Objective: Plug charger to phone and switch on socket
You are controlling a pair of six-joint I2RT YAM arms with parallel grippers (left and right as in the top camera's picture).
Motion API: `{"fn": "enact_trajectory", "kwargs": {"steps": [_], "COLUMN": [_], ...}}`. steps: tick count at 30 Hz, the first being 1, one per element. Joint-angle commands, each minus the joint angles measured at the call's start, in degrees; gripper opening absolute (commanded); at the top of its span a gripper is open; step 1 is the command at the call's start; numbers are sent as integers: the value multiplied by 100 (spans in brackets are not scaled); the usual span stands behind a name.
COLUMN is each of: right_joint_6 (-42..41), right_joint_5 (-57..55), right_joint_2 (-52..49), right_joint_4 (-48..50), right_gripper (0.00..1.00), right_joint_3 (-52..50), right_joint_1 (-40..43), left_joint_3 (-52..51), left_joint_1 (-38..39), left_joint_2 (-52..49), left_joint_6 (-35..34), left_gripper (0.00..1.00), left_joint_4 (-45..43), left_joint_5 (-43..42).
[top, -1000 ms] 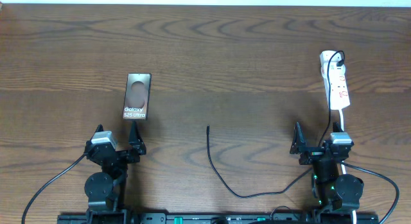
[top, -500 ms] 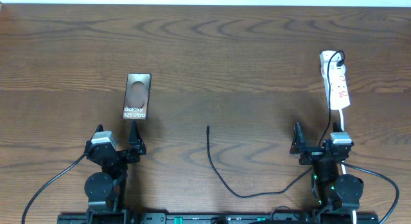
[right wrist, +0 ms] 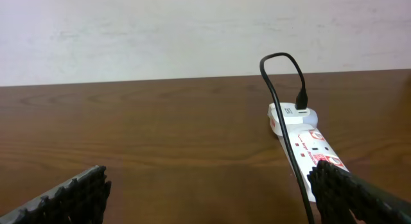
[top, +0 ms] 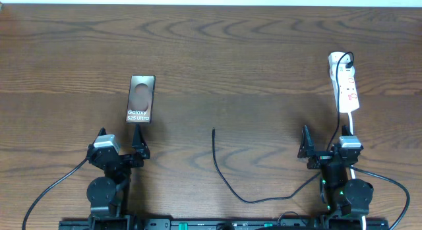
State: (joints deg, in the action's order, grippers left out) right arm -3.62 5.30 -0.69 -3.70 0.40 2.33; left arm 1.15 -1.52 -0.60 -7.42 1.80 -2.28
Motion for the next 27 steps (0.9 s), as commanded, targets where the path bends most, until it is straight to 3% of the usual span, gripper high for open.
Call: {"fn": "enact_trajectory", "kwargs": {"steps": [1, 24, 27], "right_joint_6": [72, 72, 72], "right_joint_5": [-68, -68, -68], "right_joint_2": [35, 35, 35], "right_joint_4": [-33, -33, -33], "right_gripper": [99, 99, 99], "right_joint_3": [-7, -7, -7], "right_joint_1": [-46, -46, -46], "left_joint_3": [-90, -90, -90], "left_joint_1": [-28, -28, -28], "left_joint_2": [37, 37, 37], "left_joint_6": [74, 76, 79], "left_gripper": [90, 90, 90], "left_joint_4": [225, 225, 221], "left_joint_5": [81, 81, 376]}}
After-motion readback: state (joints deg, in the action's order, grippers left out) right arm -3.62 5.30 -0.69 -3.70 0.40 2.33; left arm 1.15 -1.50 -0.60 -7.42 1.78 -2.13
